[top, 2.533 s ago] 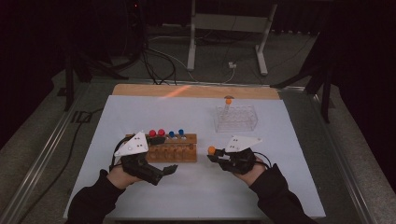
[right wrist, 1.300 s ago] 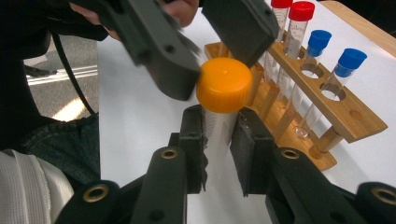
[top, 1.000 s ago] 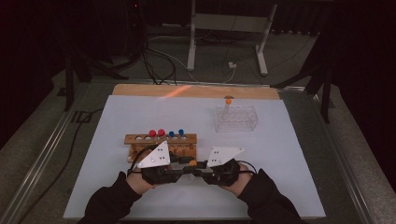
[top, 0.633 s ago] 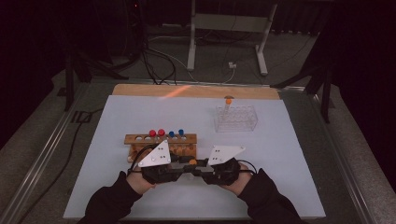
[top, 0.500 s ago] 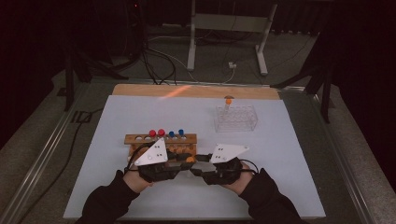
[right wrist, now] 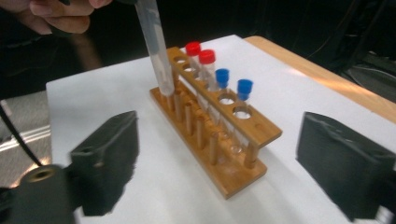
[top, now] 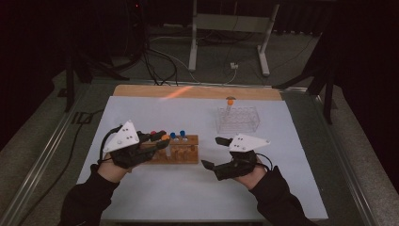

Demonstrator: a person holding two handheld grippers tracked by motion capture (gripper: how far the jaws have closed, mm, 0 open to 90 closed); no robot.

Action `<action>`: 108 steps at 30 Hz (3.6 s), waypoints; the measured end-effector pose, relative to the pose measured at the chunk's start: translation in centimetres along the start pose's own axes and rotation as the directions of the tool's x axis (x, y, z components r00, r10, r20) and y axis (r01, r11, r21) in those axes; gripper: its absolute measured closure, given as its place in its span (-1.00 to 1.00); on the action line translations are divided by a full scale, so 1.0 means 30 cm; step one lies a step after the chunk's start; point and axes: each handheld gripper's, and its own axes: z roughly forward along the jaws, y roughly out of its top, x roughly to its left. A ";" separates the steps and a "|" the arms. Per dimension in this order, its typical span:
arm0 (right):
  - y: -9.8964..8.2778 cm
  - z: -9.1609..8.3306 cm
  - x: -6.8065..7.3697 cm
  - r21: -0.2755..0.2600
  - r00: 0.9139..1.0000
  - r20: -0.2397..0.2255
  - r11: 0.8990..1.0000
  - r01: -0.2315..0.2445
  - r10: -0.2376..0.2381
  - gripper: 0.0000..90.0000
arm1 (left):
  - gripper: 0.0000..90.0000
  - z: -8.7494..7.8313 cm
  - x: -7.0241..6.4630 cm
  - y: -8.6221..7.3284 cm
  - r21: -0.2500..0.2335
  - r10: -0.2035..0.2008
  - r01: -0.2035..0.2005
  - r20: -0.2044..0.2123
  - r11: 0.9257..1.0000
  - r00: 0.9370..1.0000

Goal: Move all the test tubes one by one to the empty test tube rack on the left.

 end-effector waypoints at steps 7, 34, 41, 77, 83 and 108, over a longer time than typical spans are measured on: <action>0.001 -0.007 -0.008 0.004 1.000 -0.019 1.000 -0.001 0.001 -0.98 | 0.59 -0.055 0.064 -0.004 -0.001 -0.027 0.027 -0.094 1.000 0.995; -0.009 -0.010 -0.022 0.030 1.000 -0.014 1.000 -0.003 0.003 -0.98 | 0.59 -0.037 0.193 -0.137 -0.023 -0.128 0.126 -0.213 0.992 0.969; -0.008 -0.013 -0.024 0.026 1.000 -0.017 1.000 -0.006 0.006 -0.98 | 0.59 -0.009 0.197 -0.165 0.015 -0.136 0.142 -0.203 0.990 0.970; -0.002 -0.023 -0.026 0.014 1.000 -0.019 1.000 -0.016 0.016 -0.98 | 0.58 0.083 0.203 -0.251 0.199 -0.140 0.177 -0.189 0.964 0.972; -0.001 -0.026 -0.030 0.013 1.000 -0.016 1.000 -0.018 0.018 -0.98 | 0.56 0.081 0.209 -0.254 0.196 -0.159 0.194 -0.178 0.961 0.971; 0.032 -0.058 -0.198 -0.054 0.989 0.145 0.998 0.020 -0.012 -0.98 | -0.96 -0.015 0.159 -0.154 0.003 -0.120 0.120 -0.018 0.993 0.993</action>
